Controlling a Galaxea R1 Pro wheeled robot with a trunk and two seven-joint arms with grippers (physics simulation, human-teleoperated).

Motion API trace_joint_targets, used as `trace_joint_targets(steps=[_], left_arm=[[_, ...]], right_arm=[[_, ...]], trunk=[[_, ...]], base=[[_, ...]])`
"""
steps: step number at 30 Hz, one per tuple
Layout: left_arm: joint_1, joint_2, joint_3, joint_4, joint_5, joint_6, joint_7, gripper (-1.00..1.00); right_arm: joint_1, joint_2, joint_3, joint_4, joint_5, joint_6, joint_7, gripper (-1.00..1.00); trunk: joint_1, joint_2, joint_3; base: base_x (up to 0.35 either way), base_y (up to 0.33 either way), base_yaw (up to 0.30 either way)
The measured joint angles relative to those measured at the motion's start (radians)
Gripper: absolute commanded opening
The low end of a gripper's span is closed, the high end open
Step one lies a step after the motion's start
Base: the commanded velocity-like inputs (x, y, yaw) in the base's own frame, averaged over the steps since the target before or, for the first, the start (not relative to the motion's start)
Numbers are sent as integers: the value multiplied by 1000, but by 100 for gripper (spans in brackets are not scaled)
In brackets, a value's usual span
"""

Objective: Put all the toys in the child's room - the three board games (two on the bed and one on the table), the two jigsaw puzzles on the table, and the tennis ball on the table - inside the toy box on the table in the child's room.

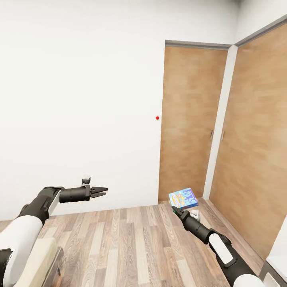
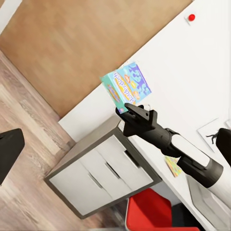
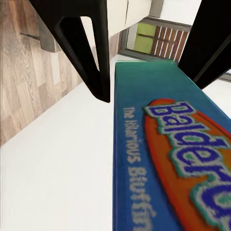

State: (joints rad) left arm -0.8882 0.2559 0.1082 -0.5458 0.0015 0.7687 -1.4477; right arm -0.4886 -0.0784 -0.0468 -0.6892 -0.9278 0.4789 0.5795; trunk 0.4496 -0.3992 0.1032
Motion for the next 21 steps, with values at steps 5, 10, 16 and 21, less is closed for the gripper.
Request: trace_joint_targets(steps=[5,10,16,21], left_arm=[[0,0,0,0,0,0,0,100],[0,0,0,0,0,0,0,100],[0,0,0,0,0,0,0,100],[0,0,0,0,0,0,0,100]], right_arm=[[0,1,0,1,0,0,-4,-100],[0,1,0,1,0,0,-5,-100],[0,1,0,2,0,0,-5,-100],[0,1,0,1,0,0,-5,-100]], trunk=[[0,0,0],[0,0,0],[0,0,0],[0,0,0]], base=[[0,0,-280],[0,0,-280],[0,0,-280],[0,0,-280]])
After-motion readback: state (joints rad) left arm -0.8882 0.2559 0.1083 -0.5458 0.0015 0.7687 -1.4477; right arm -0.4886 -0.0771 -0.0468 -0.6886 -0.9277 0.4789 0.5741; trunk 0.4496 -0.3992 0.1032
